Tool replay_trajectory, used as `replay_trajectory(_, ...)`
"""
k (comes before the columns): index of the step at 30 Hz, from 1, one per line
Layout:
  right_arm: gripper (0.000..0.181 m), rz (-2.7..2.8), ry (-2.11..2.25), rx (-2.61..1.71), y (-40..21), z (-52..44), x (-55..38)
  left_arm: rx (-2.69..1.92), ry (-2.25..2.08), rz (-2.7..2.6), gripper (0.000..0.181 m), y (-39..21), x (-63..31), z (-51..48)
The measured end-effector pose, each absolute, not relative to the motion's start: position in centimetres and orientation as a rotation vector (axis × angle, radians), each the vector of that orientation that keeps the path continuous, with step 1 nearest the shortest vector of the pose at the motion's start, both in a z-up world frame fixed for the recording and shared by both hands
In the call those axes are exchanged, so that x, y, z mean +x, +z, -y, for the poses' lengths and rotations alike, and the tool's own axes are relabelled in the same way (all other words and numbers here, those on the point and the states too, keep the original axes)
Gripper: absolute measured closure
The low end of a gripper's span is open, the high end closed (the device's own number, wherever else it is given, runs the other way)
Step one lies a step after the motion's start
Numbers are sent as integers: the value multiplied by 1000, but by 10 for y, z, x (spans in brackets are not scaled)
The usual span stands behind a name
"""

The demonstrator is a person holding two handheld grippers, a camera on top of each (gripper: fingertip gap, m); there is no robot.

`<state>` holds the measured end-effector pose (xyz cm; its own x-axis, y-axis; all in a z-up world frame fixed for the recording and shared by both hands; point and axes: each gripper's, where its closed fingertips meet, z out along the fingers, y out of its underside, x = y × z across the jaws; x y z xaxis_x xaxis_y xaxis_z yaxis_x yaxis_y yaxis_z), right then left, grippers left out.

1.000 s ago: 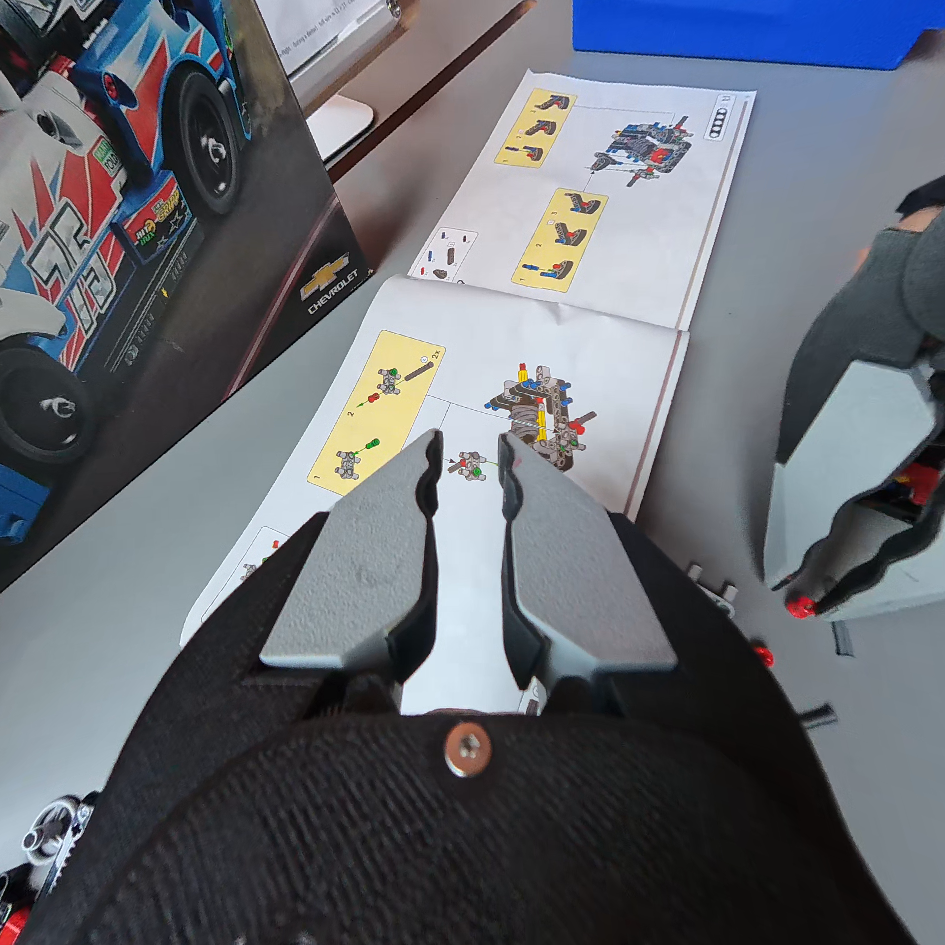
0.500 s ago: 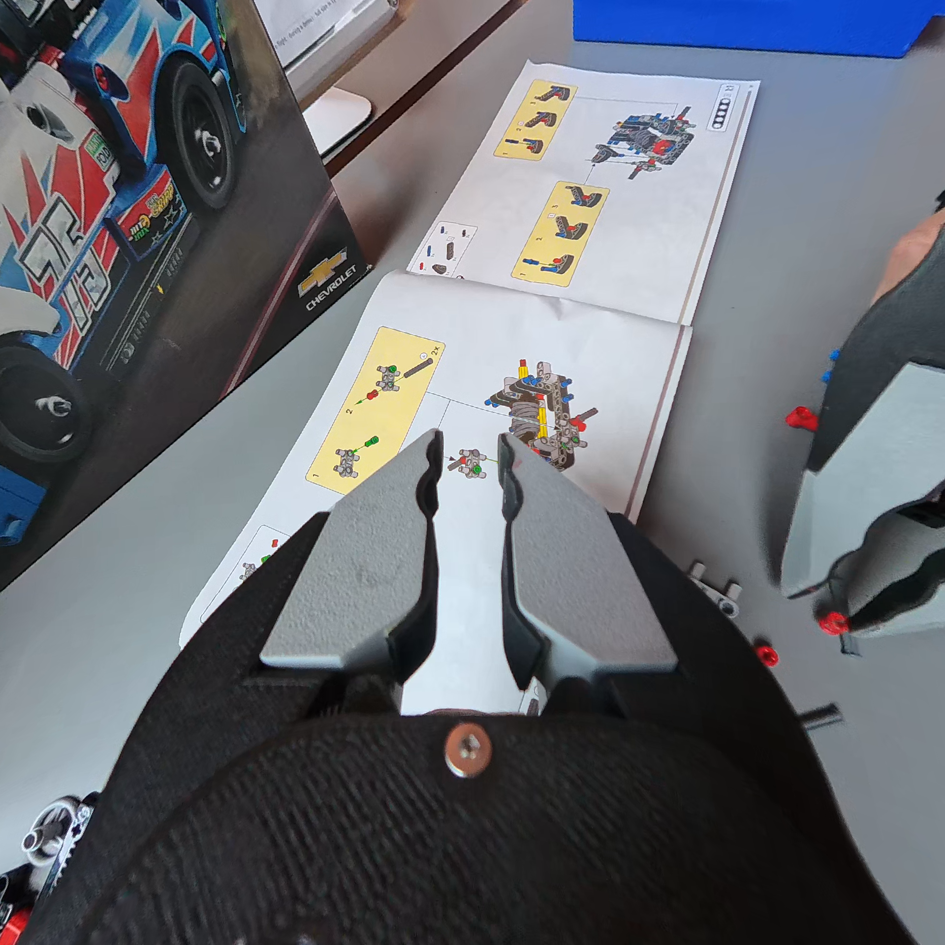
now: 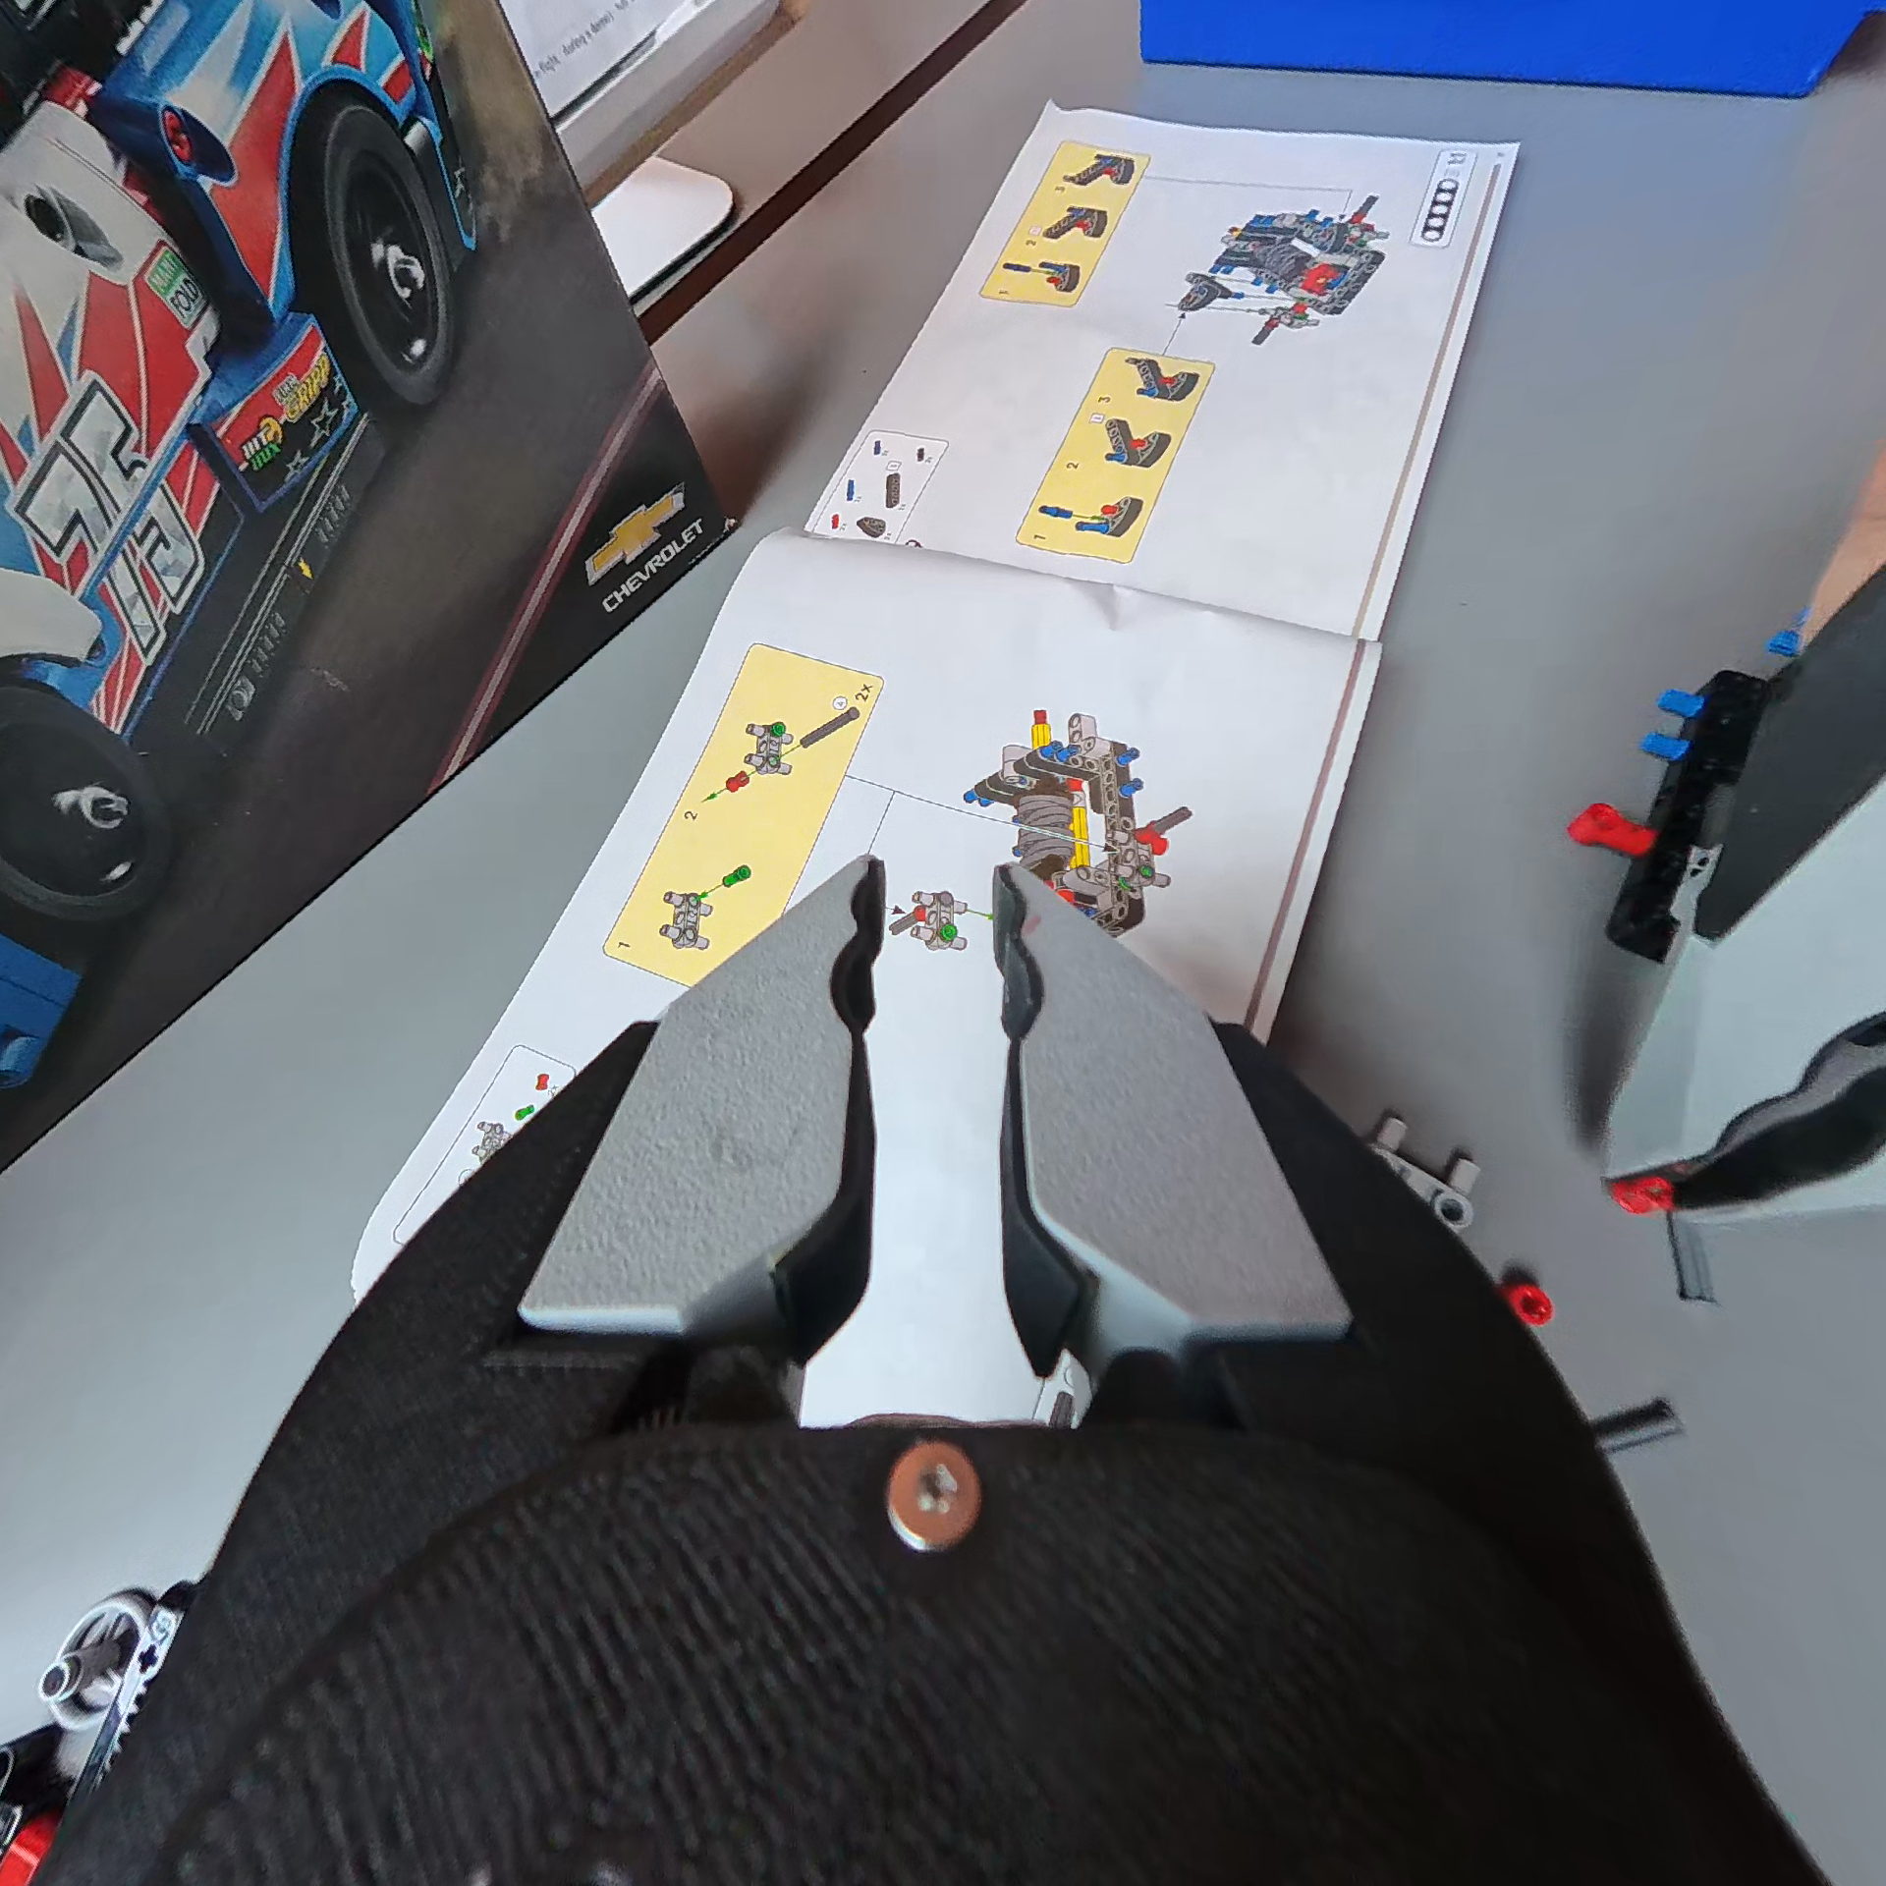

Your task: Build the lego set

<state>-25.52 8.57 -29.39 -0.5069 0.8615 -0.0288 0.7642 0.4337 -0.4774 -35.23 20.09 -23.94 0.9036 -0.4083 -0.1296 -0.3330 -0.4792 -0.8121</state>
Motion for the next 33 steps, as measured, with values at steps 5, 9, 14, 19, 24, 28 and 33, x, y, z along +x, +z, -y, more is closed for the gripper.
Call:
replay_trajectory(5,179,2472,655,-1409,-297,-84,-254,-2114,-97,-539,163,-240,-351,-201)
replay_trajectory(9,179,2480,654,-1374,-297,-80,-254,-2115,-98,-538,163,-240,-351,-201)
replay_trajectory(14,174,2473,682,-1398,-295,-79,-255,-2115,-100,-538,163,-240,-351,-201)
replay_trajectory(19,157,2445,719,-1381,-285,-80,-255,-2116,-100,-538,163,-240,-352,-200)
replay_trajectory(24,179,2430,704,-1362,-291,-78,-256,-2121,-98,-543,163,-241,-351,-200)
replay_trajectory(28,180,2378,680,-1343,-288,-83,-260,-2125,-99,-546,163,-242,-351,-200)
replay_trajectory(33,179,2391,691,-1367,-290,-82,-260,-2130,-107,-548,163,-243,-350,-199)
